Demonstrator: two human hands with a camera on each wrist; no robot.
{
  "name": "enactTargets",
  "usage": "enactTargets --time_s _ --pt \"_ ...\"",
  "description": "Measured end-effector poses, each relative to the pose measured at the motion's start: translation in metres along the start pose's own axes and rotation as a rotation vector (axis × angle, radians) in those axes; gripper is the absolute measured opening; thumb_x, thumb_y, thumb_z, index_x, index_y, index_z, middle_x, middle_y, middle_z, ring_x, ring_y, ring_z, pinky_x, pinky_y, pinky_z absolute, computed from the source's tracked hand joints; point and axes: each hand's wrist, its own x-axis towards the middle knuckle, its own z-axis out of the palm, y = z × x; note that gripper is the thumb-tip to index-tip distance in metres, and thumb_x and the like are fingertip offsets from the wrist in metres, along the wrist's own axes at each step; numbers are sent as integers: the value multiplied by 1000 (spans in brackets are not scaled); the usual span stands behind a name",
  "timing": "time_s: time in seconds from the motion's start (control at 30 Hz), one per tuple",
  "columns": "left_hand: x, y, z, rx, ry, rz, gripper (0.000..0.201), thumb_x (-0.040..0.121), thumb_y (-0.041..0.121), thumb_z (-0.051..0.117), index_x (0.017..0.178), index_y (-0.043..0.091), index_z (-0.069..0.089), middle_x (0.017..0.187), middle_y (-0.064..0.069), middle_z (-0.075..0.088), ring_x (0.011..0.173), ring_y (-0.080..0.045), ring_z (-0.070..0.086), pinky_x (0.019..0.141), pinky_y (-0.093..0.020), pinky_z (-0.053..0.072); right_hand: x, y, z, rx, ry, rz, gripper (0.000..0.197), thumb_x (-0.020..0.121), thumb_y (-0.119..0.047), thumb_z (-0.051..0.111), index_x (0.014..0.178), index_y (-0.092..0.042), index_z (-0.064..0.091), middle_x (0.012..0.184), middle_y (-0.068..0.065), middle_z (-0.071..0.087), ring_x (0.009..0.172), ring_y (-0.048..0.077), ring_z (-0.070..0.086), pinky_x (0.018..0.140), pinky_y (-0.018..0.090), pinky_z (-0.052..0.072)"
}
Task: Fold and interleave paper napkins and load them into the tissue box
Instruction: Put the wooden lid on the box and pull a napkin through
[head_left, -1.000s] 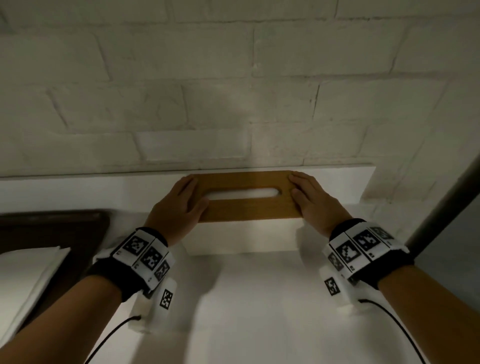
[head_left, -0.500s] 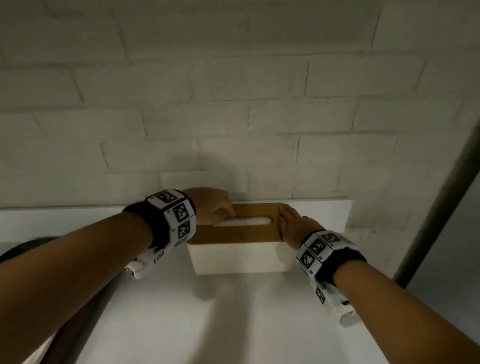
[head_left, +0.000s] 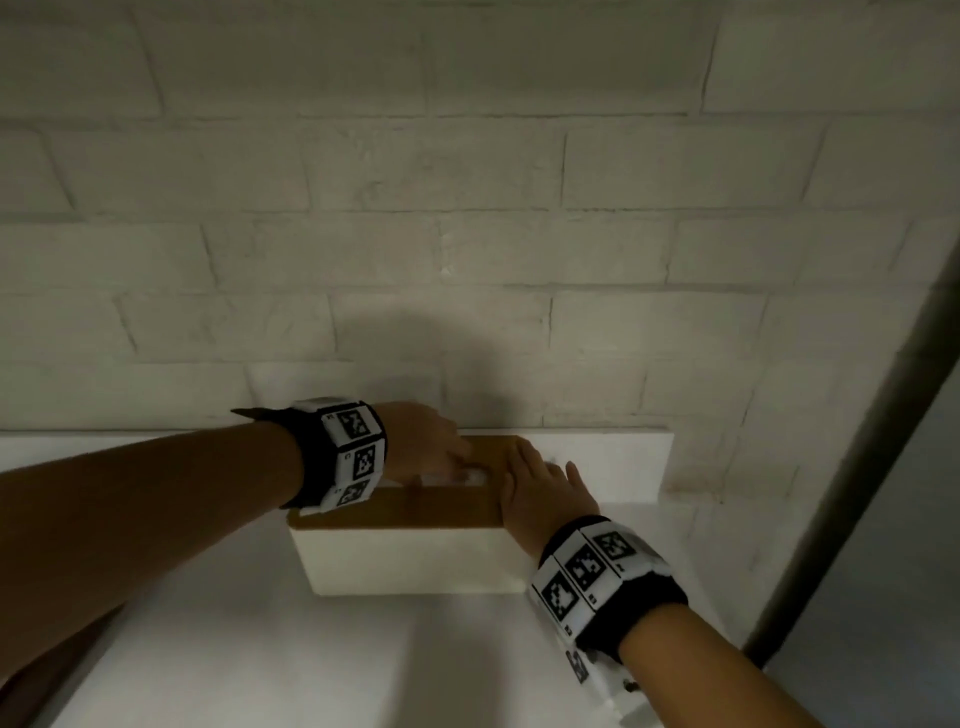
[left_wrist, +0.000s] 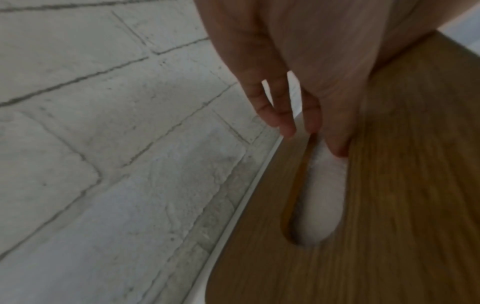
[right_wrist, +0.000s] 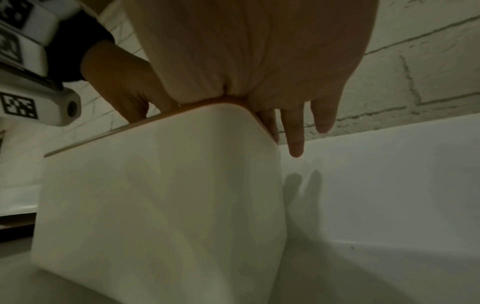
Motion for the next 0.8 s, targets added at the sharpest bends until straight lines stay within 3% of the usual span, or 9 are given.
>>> enactTargets --time_s 0.07,0.13,0.23,0.3,0.33,0.47,0.6,0.7,0.8 --pt "3 -2 9 153 116 25 44 41 31 91 82 27 75 74 10 67 60 -8 62 49 -13 44 1 1 1 7 6 -7 50 100 -29 13 148 -16 9 158 -3 6 137 24 31 118 42 11" --pt "11 -8 21 203 165 6 38 32 32 92 65 29 75 65 13 67 54 -6 62 46 -11 42 1 2 2 23 -9 -10 51 100 -30 13 149 -15 10 159 -2 5 136 25 33 118 42 13" --pt "22 -5 14 212 94 24 26 81 22 68 105 14 71 108 -2 69 98 -19 65 70 -18 46 1 3 3 59 -21 -14 52 100 -31 13 149 -15 8 159 -1 3 135 27 34 117 43 15" --pt "31 -4 19 56 -10 6 32 96 19 43 122 10 59 125 -9 59 114 -24 55 83 -23 43 1 4 3 80 -25 -19 52 100 -31 13 149 -15 7 159 -1 2 135 27 34 117 43 16" --pt "34 -3 21 10 -41 2 33 96 19 40 124 11 57 126 -9 57 116 -24 54 86 -24 44 0 4 3 87 -30 -21 52 100 -31 13 149 -15 7 159 -1 1 136 27 33 117 44 16" --pt "30 -2 21 10 -44 -27 35 95 21 44 128 14 56 132 -6 55 123 -22 51 65 -6 31 0 4 3 112 -29 -17 52 100 -32 13 149 -15 6 159 -1 1 134 28 35 116 45 17" --pt "27 2 18 -146 -18 0 30 93 11 45 117 2 61 125 -12 57 117 -27 53 92 -28 43 0 3 2 110 -34 -9 52 100 -32 13 149 -16 5 159 -2 0 133 27 37 116 44 17" --pt "20 0 18 -260 131 -39 17 85 10 58 93 2 71 100 -12 67 91 -27 64 78 -29 49 -1 3 1 104 -38 -8 52 100 -32 13 149 -16 5 159 -3 -1 134 28 35 116 44 17" --pt "19 0 20 -281 137 -92 24 93 18 48 109 7 64 114 -7 59 105 -22 56 84 -26 40 -3 3 0 87 -25 -11 51 100 -32 13 148 -17 7 159 -3 2 133 27 37 115 44 18"
